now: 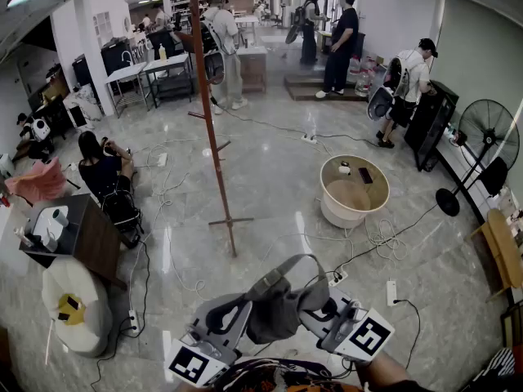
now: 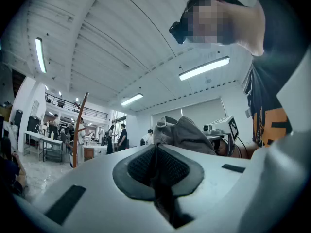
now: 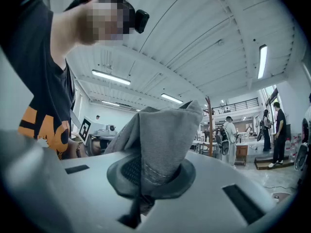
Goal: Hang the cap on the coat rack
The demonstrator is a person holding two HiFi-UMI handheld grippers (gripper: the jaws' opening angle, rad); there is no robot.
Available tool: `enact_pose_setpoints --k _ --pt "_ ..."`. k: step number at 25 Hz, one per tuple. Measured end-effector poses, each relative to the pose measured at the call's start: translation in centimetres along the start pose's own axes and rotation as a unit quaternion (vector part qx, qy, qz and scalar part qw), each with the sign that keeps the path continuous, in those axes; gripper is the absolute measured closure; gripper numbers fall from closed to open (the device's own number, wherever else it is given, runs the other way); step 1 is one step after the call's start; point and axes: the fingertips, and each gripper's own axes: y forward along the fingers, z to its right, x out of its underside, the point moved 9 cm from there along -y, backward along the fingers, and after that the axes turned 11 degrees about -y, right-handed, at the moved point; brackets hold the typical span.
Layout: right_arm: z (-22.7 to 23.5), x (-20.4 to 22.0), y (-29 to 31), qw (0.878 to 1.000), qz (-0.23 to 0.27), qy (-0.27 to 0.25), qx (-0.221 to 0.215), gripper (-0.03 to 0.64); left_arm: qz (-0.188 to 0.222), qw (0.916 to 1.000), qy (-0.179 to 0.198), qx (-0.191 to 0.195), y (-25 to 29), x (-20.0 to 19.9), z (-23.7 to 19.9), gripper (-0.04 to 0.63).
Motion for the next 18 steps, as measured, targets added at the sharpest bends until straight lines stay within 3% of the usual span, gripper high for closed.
enact_pose_setpoints --k 6,18 --pt "0.8 0.4 -1.9 1.000 -0.003 -0.004 0.004 0.601 -0.013 0.9998 0.012 0.003 1.3 1.2 0.9 0.561" --pt "2.9 0.9 -7.7 1.000 -0.014 -0.004 0.010 0.601 -0.008 0.9999 -0.006 0.009 5.7 3.1 5.1 0.561"
